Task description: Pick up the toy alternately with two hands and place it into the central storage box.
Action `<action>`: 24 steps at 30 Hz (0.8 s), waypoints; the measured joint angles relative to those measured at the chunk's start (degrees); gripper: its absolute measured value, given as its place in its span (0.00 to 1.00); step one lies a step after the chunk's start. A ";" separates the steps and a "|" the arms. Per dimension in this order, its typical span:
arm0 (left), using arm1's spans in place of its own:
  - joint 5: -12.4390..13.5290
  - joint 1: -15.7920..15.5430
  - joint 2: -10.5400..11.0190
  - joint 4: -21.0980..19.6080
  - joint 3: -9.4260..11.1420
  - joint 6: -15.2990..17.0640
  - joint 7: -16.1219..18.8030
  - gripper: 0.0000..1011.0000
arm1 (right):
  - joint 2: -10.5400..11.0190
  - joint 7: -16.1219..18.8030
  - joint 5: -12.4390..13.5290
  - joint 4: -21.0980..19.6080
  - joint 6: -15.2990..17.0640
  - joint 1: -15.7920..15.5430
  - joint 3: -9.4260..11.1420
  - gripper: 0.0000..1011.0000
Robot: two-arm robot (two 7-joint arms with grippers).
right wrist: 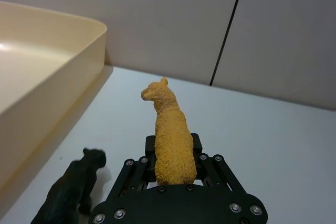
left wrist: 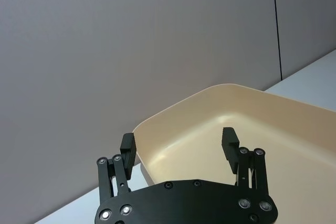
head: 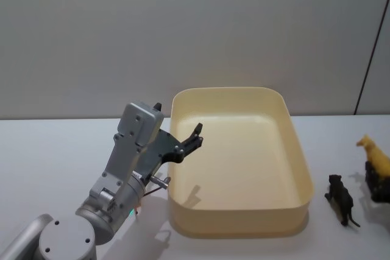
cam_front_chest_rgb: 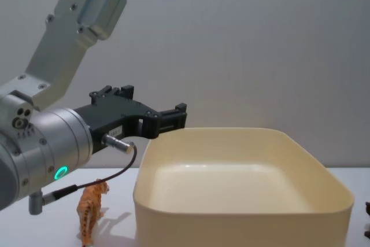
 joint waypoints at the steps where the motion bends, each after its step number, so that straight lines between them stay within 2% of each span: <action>1: 0.00 0.00 0.00 0.00 0.00 0.00 0.00 0.99 | 0.01 -0.18 -0.09 -0.06 -0.30 0.11 0.08 0.33; 7: 0.00 0.00 0.00 0.00 0.00 0.00 0.00 0.99 | 0.13 -0.67 -0.54 -0.55 -2.77 1.68 0.79 0.33; 13: 0.00 0.00 0.00 0.00 0.00 0.00 0.00 0.99 | 0.19 1.05 -0.41 -0.68 -4.15 3.70 1.26 0.33; 24: 0.00 0.00 0.00 0.00 0.00 0.00 0.00 0.99 | -0.44 8.76 0.78 1.01 -4.37 8.16 0.93 0.33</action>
